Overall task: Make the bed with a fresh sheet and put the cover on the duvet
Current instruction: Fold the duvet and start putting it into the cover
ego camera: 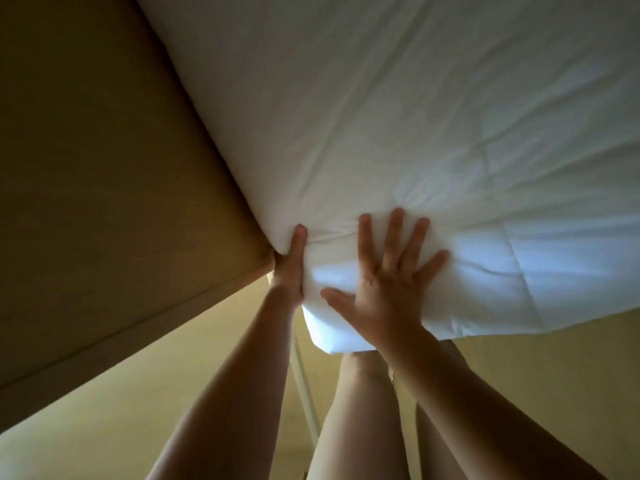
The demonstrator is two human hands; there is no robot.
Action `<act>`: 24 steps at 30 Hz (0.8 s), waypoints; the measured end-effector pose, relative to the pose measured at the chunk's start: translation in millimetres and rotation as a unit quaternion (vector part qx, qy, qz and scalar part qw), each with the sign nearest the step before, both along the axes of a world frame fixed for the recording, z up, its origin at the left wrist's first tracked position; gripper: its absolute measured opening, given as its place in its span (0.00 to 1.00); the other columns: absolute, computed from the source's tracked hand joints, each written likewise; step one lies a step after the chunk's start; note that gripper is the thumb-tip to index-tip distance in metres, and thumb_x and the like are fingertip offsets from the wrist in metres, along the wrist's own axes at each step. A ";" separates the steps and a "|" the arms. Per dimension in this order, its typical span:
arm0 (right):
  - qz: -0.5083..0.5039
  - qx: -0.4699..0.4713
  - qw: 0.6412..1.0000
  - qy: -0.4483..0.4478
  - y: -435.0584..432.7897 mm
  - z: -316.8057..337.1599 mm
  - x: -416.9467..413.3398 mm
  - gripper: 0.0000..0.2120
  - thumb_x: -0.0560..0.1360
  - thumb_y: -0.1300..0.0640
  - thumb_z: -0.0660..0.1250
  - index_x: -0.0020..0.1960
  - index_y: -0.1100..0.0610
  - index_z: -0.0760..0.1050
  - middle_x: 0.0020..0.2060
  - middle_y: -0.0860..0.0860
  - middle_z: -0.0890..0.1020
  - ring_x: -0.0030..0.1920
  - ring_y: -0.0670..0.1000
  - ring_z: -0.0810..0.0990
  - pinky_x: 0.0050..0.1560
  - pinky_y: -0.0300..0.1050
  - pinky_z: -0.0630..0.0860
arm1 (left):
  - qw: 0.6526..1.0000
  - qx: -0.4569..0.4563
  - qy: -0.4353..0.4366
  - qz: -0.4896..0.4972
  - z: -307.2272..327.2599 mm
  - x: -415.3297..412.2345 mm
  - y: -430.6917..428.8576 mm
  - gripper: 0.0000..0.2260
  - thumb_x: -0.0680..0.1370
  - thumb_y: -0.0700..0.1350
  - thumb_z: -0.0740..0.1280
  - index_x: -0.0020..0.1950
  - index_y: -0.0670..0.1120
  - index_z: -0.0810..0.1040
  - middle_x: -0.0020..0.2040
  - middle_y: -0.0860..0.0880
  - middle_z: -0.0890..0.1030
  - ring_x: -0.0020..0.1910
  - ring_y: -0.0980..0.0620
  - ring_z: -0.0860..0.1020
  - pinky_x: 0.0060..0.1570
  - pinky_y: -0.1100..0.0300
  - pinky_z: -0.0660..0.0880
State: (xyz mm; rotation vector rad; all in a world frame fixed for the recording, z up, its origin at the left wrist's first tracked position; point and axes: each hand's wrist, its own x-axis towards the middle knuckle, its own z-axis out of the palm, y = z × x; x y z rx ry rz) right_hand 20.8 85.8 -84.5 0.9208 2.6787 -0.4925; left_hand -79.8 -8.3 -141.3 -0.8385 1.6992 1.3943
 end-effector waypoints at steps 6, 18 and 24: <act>0.008 0.025 1.000 0.011 6.4 -26.8 -3.9 0.57 0.55 0.33 0.74 0.74 0.55 0.55 0.72 0.67 0.61 0.69 0.75 0.58 0.59 0.80 0.51 | 0.979 0.174 -0.099 0.026 -38.9 -8.1 3.3 0.35 0.70 0.61 0.64 0.71 0.42 0.69 0.66 0.39 0.75 0.63 0.42 0.75 0.60 0.48 0.73; 0.002 -0.062 0.998 -0.011 24.9 35.5 -16.3 0.56 0.61 0.30 0.69 0.77 0.55 0.47 0.75 0.66 0.49 0.73 0.71 0.45 0.63 0.75 0.37 | 0.990 0.126 0.059 -0.015 30.5 -15.5 12.5 0.24 0.71 0.54 0.72 0.63 0.44 0.76 0.59 0.44 0.81 0.59 0.45 0.78 0.60 0.49 0.75; -0.017 -0.149 0.988 0.042 61.8 115.4 -18.6 0.53 0.62 0.22 0.43 0.76 0.50 0.33 0.76 0.56 0.36 0.74 0.57 0.33 0.66 0.69 0.33 | 0.985 0.015 0.168 -0.046 166.3 -16.3 33.2 0.12 0.70 0.45 0.74 0.50 0.39 0.82 0.46 0.42 0.85 0.46 0.44 0.83 0.50 0.48 0.79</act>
